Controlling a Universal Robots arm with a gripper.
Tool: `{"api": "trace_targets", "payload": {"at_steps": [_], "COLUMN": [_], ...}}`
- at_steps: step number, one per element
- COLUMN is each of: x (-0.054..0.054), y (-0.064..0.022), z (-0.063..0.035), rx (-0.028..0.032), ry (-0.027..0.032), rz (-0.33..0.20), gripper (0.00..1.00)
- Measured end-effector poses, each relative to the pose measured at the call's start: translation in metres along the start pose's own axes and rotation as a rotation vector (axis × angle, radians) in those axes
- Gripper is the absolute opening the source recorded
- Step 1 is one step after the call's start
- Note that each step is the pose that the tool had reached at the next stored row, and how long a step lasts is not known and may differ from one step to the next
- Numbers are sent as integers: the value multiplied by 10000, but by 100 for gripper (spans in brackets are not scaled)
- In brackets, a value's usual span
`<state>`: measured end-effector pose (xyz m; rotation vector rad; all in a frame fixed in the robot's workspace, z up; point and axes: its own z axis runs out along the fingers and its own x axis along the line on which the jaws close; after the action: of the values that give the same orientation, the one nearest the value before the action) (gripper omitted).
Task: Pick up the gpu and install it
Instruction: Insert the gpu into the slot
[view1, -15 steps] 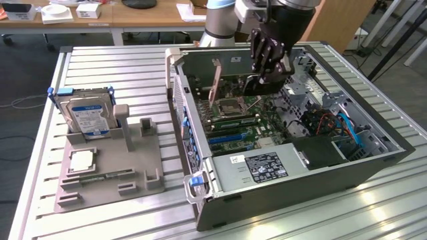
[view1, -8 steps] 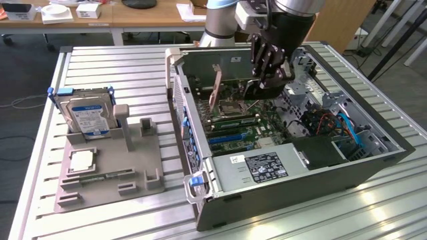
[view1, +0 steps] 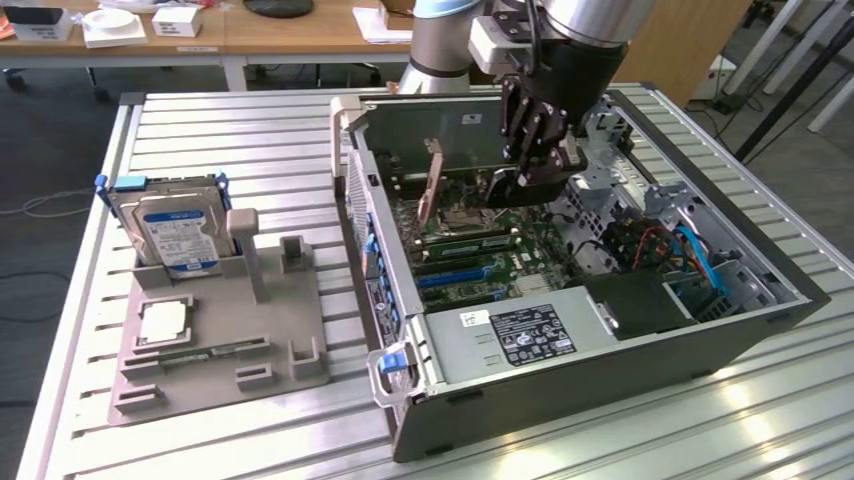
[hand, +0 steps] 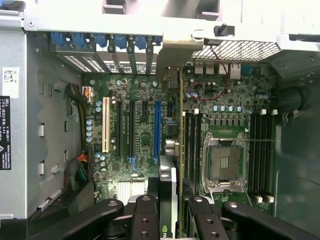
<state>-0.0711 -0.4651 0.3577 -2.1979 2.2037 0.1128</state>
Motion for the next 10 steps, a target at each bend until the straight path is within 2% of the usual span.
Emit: {"api": "trace_targets", "payload": {"at_steps": [10], "x": [0], "y": [0], "z": [1], "rx": [0], "ry": [-1], "rz": [0], "gripper": [27]}}
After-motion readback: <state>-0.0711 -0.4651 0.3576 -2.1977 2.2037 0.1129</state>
